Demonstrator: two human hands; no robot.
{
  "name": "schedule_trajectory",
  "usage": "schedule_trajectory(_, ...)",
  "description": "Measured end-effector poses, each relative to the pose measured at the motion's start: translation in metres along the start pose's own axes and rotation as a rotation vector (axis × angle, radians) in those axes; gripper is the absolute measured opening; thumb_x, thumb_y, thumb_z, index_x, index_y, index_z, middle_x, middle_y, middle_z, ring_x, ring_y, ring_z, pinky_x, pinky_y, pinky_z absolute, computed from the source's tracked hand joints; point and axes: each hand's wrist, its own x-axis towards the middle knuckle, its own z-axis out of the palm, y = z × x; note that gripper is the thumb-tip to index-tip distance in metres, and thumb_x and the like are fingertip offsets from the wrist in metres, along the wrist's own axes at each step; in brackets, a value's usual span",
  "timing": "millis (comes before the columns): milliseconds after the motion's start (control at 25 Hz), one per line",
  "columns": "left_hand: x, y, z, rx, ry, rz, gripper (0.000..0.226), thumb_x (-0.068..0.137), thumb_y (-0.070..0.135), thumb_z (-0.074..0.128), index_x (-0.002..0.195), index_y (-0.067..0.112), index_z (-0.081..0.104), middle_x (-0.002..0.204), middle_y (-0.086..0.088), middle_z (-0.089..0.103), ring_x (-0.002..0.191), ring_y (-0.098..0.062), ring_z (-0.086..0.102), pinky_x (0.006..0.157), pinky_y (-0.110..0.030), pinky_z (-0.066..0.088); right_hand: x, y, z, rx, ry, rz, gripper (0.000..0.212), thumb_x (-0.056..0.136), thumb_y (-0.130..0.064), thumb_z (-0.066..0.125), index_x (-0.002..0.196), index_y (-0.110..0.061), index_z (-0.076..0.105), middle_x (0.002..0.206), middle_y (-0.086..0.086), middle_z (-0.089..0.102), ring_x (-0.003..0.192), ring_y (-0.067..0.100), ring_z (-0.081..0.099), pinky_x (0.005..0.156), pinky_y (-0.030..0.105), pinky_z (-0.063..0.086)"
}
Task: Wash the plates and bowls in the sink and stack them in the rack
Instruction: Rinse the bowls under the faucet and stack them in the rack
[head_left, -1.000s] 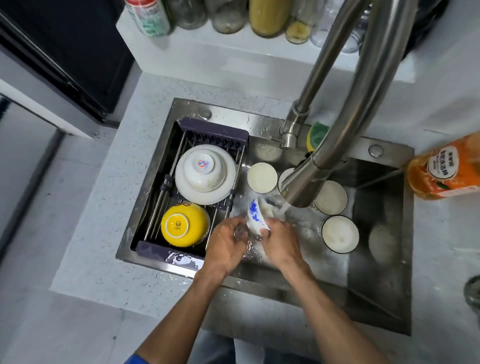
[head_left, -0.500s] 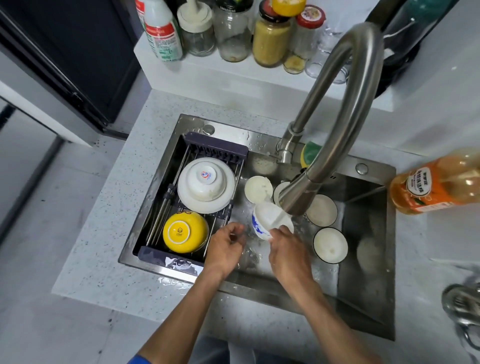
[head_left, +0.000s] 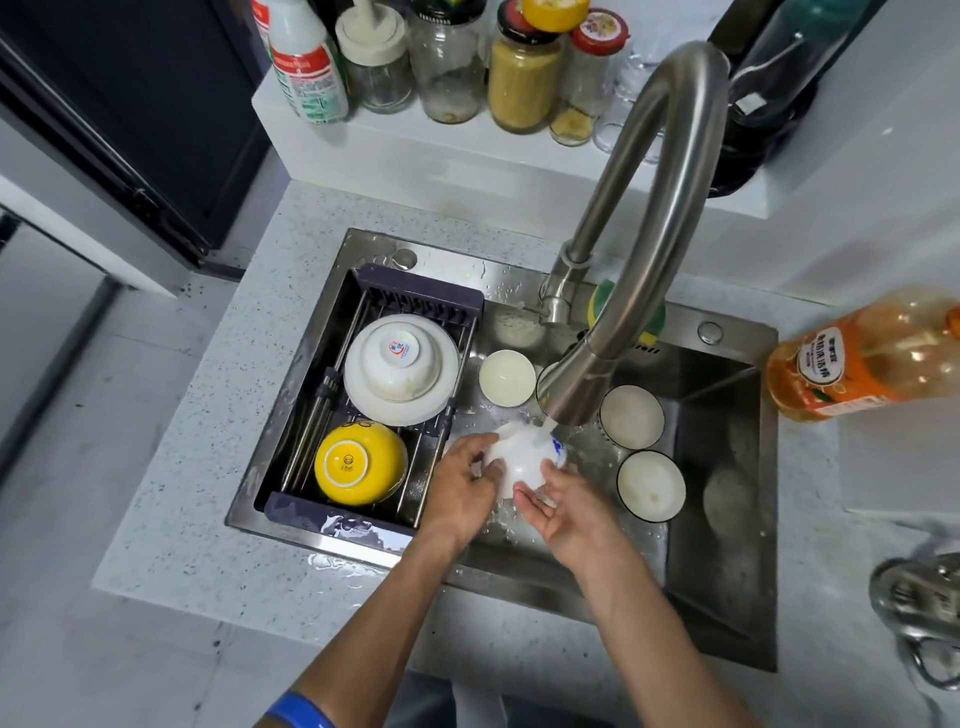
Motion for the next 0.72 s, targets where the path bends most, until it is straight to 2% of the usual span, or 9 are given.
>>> schedule_trajectory(40, 0.001, 0.001, 0.004, -0.007, -0.020, -0.006, 0.034, 0.096, 0.013, 0.059, 0.129, 0.023, 0.061, 0.126, 0.008, 0.057, 0.114, -0.009, 0.057, 0.098, -0.023, 0.048, -0.001, 0.000, -0.004, 0.040, 0.004, -0.004, 0.006, 0.095, -0.008, 0.062, 0.096, -0.005, 0.057, 0.102, 0.016, 0.057, 0.083, 0.031, 0.065, 0.054, 0.033, 0.061)
schedule_trajectory(120, 0.003, 0.006, 0.013, -0.034, -0.072, -0.034, 0.035, 0.097, 0.017, 0.059, 0.131, 0.024, 0.059, 0.124, 0.004, 0.061, 0.109, -0.011, 0.061, 0.094, -0.024, 0.051, -0.005, -0.003, -0.012, 0.016, 0.013, -0.077, 0.005, 0.094, -0.007, 0.063, 0.096, -0.007, 0.059, 0.095, 0.014, 0.063, 0.081, 0.032, 0.067, 0.057, 0.035, 0.062)
schedule_trajectory(200, 0.005, 0.013, 0.022, -0.103, -0.100, -0.065, 0.032, 0.099, 0.017, 0.058, 0.130, 0.023, 0.058, 0.115, 0.001, 0.066, 0.098, -0.008, 0.063, 0.080, -0.014, 0.052, -0.010, -0.007, -0.017, -0.065, -0.018, -0.154, 0.006, 0.094, -0.005, 0.062, 0.097, -0.008, 0.060, 0.084, 0.010, 0.068, 0.078, 0.033, 0.068, 0.063, 0.037, 0.063)
schedule_trajectory(280, 0.010, 0.016, 0.025, -0.163, -0.079, -0.086, 0.028, 0.099, 0.017, 0.057, 0.127, 0.019, 0.060, 0.114, 0.001, 0.067, 0.095, -0.005, 0.063, 0.072, -0.007, 0.049, -0.013, -0.009, -0.018, -0.052, -0.049, -0.125, 0.005, 0.094, -0.004, 0.061, 0.095, -0.008, 0.060, 0.084, 0.010, 0.067, 0.080, 0.034, 0.068, 0.065, 0.038, 0.062)
schedule_trajectory(400, 0.017, 0.015, 0.020, -0.160, -0.027, -0.067, 0.024, 0.097, 0.017, 0.060, 0.120, 0.014, 0.067, 0.114, -0.003, 0.069, 0.100, -0.013, 0.063, 0.082, -0.015, 0.047, -0.011, -0.009, -0.025, 0.122, -0.092, 0.011, 0.002, 0.096, -0.006, 0.057, 0.096, -0.004, 0.056, 0.088, 0.013, 0.064, 0.082, 0.032, 0.066, 0.057, 0.035, 0.062)
schedule_trajectory(480, 0.019, 0.018, 0.018, -0.225, -0.024, -0.089, 0.014, 0.098, 0.016, 0.059, 0.107, 0.017, 0.070, 0.105, 0.000, 0.071, 0.098, -0.012, 0.062, 0.082, -0.017, 0.045, -0.007, -0.009, -0.033, 0.248, -0.114, 0.049, 0.003, 0.097, -0.007, 0.055, 0.097, -0.004, 0.056, 0.083, 0.015, 0.070, 0.081, 0.031, 0.065, 0.058, 0.035, 0.061)
schedule_trajectory(600, 0.020, 0.022, 0.022, -0.339, -0.033, -0.148, 0.018, 0.100, 0.020, 0.055, 0.102, 0.016, 0.072, 0.098, 0.004, 0.072, 0.093, -0.010, 0.063, 0.081, -0.018, 0.049, -0.006, -0.005, -0.035, 0.335, -0.166, 0.031, 0.008, 0.098, -0.009, 0.052, 0.096, -0.004, 0.057, 0.081, 0.016, 0.074, 0.086, 0.032, 0.064, 0.060, 0.036, 0.062)
schedule_trajectory(720, 0.022, 0.027, 0.023, -0.409, 0.001, -0.159, 0.016, 0.100, 0.016, 0.056, 0.096, 0.017, 0.071, 0.095, 0.004, 0.071, 0.090, -0.011, 0.062, 0.079, -0.017, 0.050, -0.001, -0.003, -0.027, 0.318, -0.190, -0.005, 0.007, 0.098, -0.008, 0.052, 0.096, -0.003, 0.057, 0.079, 0.014, 0.073, 0.086, 0.033, 0.065, 0.064, 0.037, 0.062)
